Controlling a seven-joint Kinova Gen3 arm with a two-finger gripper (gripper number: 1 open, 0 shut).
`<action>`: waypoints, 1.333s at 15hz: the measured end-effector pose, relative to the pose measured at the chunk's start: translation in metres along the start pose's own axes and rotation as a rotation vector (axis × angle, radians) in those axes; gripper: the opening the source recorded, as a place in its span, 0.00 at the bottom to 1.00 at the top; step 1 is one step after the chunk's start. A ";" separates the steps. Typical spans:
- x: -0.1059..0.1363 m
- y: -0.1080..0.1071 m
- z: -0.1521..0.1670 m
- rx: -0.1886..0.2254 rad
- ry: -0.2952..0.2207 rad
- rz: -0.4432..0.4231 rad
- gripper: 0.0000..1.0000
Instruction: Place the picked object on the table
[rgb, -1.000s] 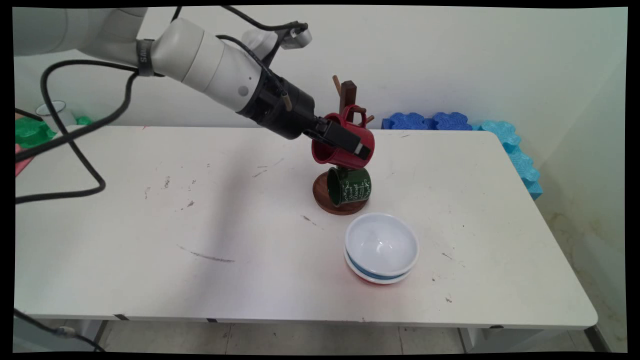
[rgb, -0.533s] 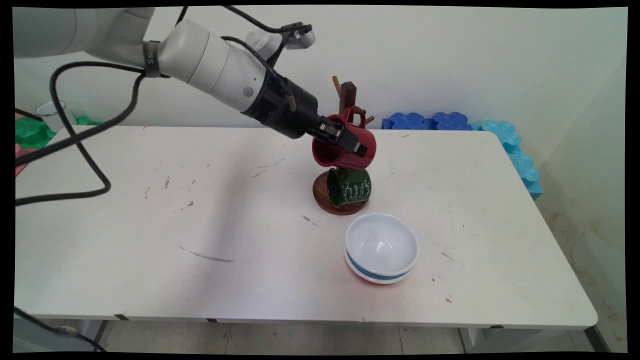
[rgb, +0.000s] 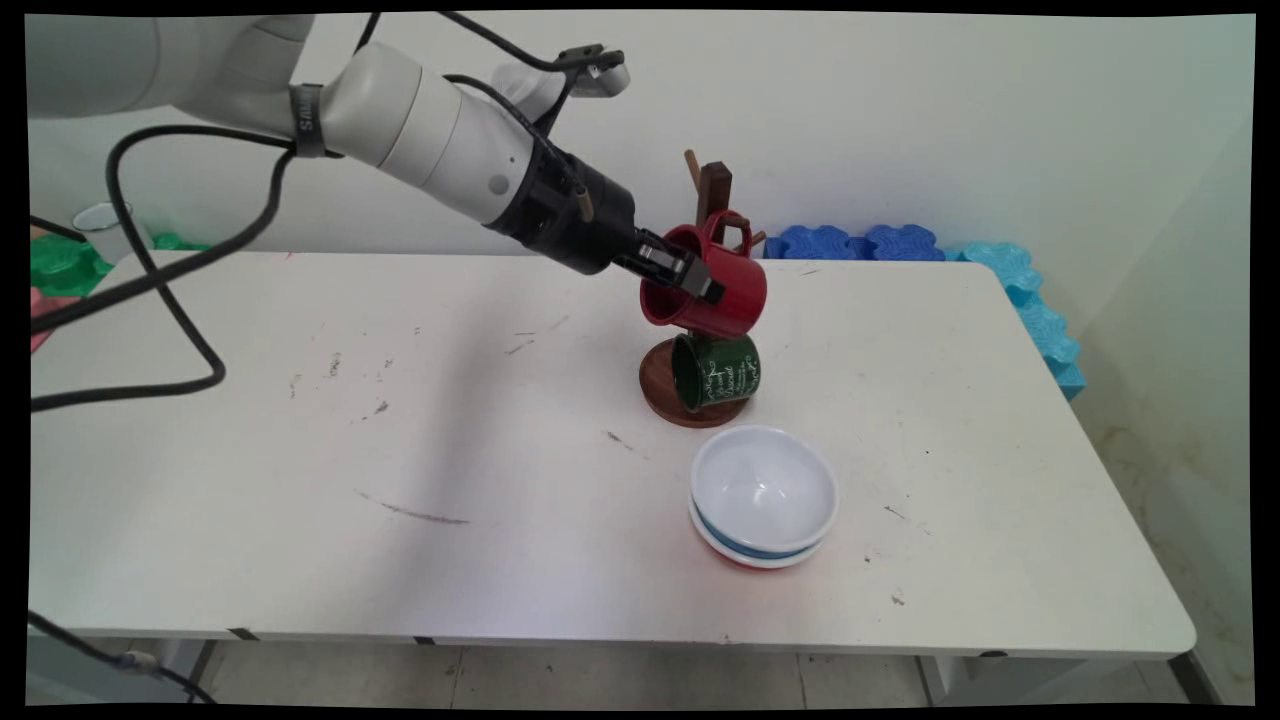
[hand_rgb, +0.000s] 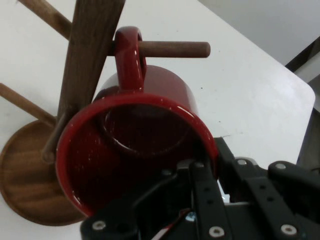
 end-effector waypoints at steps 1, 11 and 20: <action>0.000 0.000 0.000 0.002 0.001 0.000 0.00; 0.004 -0.001 -0.003 0.003 0.001 0.054 0.00; 0.012 0.002 -0.008 -0.013 0.000 0.139 0.00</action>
